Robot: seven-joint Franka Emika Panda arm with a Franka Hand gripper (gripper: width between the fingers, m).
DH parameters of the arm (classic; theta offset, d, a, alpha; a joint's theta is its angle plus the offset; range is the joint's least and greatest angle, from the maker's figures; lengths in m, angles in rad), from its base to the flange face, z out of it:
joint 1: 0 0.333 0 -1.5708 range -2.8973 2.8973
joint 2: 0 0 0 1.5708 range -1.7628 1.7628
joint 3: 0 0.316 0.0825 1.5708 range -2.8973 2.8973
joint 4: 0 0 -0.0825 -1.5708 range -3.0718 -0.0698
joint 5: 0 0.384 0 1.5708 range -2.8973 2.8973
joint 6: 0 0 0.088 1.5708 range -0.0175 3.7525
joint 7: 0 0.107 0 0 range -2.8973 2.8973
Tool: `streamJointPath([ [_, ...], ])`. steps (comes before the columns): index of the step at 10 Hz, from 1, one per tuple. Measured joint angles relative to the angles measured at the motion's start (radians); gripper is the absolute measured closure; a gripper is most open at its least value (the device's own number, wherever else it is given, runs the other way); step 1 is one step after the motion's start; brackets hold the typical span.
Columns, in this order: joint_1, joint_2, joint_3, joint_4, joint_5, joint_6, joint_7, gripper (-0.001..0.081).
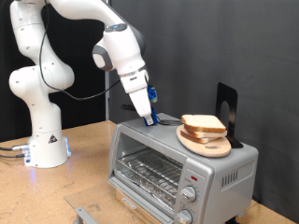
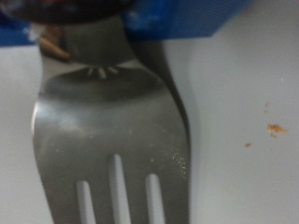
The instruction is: Make a piece of toast with the oven
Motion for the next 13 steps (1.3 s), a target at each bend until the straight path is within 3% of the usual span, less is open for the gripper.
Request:
streamJointPath([
  [7, -0.007, 0.0, 0.002, 0.014, -0.087, -0.022, 0.065, -0.0002],
  [13, -0.003, 0.008, 0.009, 0.013, -0.085, -0.021, 0.065, 0.0014],
])
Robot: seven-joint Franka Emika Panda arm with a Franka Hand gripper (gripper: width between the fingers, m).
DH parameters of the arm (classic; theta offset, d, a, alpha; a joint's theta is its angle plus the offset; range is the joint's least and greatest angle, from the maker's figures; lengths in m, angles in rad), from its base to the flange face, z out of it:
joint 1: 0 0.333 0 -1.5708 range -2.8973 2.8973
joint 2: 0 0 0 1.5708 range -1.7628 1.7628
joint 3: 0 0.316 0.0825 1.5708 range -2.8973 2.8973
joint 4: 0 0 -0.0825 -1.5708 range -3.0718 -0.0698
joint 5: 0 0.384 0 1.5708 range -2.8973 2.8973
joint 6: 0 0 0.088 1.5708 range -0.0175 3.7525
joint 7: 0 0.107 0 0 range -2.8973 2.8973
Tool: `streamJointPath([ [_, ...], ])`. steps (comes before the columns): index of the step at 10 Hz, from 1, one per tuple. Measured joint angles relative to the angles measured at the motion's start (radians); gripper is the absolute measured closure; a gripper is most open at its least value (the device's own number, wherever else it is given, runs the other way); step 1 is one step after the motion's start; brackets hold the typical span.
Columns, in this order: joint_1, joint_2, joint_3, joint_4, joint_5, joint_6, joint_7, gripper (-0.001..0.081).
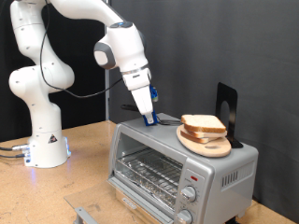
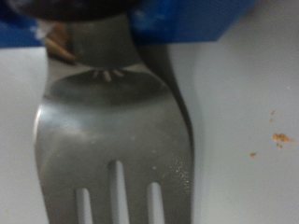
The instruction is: Make a piece of toast with the oven
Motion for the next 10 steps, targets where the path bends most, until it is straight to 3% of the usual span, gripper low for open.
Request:
streamJointPath([
  [1, 0.001, 0.005, 0.002, 0.0, 0.004, 0.002, 0.0, 0.0014],
  [2, 0.002, 0.009, 0.003, -0.001, 0.005, 0.005, 0.0, 0.0191],
  [3, 0.002, 0.011, 0.003, -0.001, 0.005, 0.013, 0.0, 0.0191],
  [4, 0.002, 0.012, 0.004, -0.002, 0.006, 0.019, 0.001, 0.0336],
  [5, 0.002, 0.013, 0.004, -0.002, 0.006, 0.021, 0.002, 0.0419],
  [10, 0.017, 0.009, 0.004, -0.001, 0.06, 0.021, -0.022, 0.0417],
])
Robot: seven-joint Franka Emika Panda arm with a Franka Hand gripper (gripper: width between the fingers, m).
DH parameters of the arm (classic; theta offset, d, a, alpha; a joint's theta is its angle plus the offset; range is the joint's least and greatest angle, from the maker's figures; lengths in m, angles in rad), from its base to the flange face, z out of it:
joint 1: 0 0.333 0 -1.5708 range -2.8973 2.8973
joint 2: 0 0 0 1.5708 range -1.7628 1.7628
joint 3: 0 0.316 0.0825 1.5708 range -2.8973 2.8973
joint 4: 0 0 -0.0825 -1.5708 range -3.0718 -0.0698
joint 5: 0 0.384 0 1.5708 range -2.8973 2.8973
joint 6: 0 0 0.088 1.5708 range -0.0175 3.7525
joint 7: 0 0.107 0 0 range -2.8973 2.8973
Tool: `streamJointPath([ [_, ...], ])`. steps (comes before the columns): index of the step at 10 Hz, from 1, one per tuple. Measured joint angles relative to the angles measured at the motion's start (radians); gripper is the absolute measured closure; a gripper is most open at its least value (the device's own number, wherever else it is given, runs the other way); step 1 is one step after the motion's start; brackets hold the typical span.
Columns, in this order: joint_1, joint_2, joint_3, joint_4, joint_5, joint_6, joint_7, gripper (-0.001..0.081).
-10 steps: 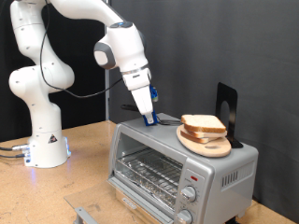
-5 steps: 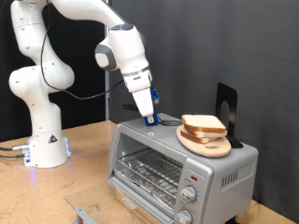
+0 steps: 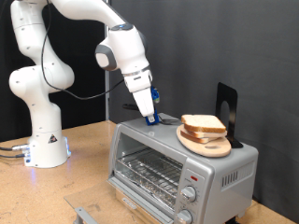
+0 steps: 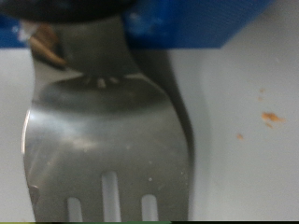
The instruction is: Make a piece of toast with the oven
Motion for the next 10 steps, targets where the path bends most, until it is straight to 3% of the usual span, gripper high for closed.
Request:
streamJointPath([
  [3, 0.024, -0.053, -0.004, 0.006, 0.075, -0.033, -0.052, 0.0416],
  [5, 0.025, -0.11, -0.024, 0.03, 0.079, -0.17, -0.053, 0.0416],
  [7, 0.024, -0.106, -0.018, 0.016, 0.1, -0.122, -0.05, 0.0416],
  [10, 0.023, -0.139, -0.046, -0.005, 0.229, -0.064, -0.048, 0.0416],
])
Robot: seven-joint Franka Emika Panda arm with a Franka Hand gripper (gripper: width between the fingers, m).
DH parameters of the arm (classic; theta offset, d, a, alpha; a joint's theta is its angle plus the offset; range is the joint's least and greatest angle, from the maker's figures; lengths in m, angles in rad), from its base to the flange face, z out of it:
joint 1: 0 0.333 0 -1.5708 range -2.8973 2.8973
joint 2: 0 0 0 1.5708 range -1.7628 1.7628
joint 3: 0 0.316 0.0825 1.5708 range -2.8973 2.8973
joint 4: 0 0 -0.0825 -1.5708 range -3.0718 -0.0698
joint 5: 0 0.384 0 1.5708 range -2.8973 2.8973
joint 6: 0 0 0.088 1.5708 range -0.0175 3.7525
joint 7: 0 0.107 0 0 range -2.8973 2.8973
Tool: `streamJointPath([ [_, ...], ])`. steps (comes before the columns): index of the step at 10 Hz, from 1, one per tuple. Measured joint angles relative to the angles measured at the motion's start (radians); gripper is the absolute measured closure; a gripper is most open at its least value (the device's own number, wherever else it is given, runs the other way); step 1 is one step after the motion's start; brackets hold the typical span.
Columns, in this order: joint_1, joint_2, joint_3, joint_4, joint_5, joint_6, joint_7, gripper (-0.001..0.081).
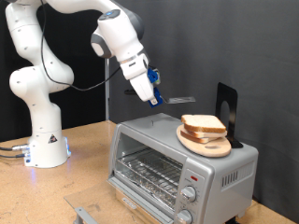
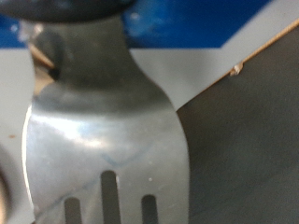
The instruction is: Make a piece of toast with the oven
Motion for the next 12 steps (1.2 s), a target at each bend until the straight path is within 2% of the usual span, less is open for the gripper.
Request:
streamJointPath([
  [2, -0.022, -0.055, -0.036, -0.036, 0.021, 0.003, 0.008, 0.0416],
  [4, -0.075, -0.114, -0.059, -0.079, 0.017, 0.001, 0.028, 0.0416],
  [6, -0.148, -0.159, -0.068, -0.115, -0.007, -0.003, 0.054, 0.0416],
  [8, -0.233, -0.183, -0.085, -0.137, -0.055, -0.042, 0.073, 0.0416],
  [9, -0.261, -0.189, -0.101, -0.14, -0.063, -0.06, 0.07, 0.0416],
  [10, -0.273, -0.192, -0.115, -0.141, -0.064, -0.07, 0.064, 0.0416],
  [12, -0.274, -0.184, -0.107, -0.132, -0.092, -0.088, 0.07, 0.0416],
])
